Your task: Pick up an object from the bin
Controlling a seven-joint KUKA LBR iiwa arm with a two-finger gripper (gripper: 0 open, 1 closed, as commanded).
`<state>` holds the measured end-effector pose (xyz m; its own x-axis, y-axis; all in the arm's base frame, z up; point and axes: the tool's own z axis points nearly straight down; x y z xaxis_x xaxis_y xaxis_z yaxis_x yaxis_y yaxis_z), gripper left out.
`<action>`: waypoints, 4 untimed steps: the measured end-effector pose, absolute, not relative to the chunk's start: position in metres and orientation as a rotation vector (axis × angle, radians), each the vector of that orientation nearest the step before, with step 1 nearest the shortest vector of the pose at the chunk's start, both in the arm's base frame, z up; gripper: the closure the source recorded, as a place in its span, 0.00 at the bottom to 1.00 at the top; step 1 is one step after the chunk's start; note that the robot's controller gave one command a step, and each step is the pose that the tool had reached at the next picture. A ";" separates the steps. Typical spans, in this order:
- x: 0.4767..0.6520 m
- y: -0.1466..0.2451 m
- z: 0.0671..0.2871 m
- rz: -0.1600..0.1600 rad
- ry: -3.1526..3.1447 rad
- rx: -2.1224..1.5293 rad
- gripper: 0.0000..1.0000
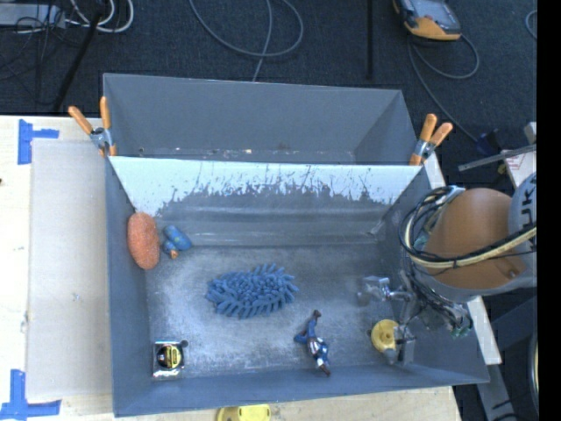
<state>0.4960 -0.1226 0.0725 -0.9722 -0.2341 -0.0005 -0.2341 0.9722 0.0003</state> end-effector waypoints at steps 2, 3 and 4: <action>0.487 -0.133 0.070 0.001 3.135 -0.200 0.00; 0.483 -0.134 0.069 0.002 3.123 -0.350 1.00; 0.483 -0.134 0.069 0.002 3.123 -0.351 1.00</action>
Offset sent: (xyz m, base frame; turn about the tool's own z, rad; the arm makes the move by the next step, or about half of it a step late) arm -0.0120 -0.0146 -0.0025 0.0412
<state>0.4835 -0.1339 0.0695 -0.9750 -0.2221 0.0008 -0.2221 0.9750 0.0011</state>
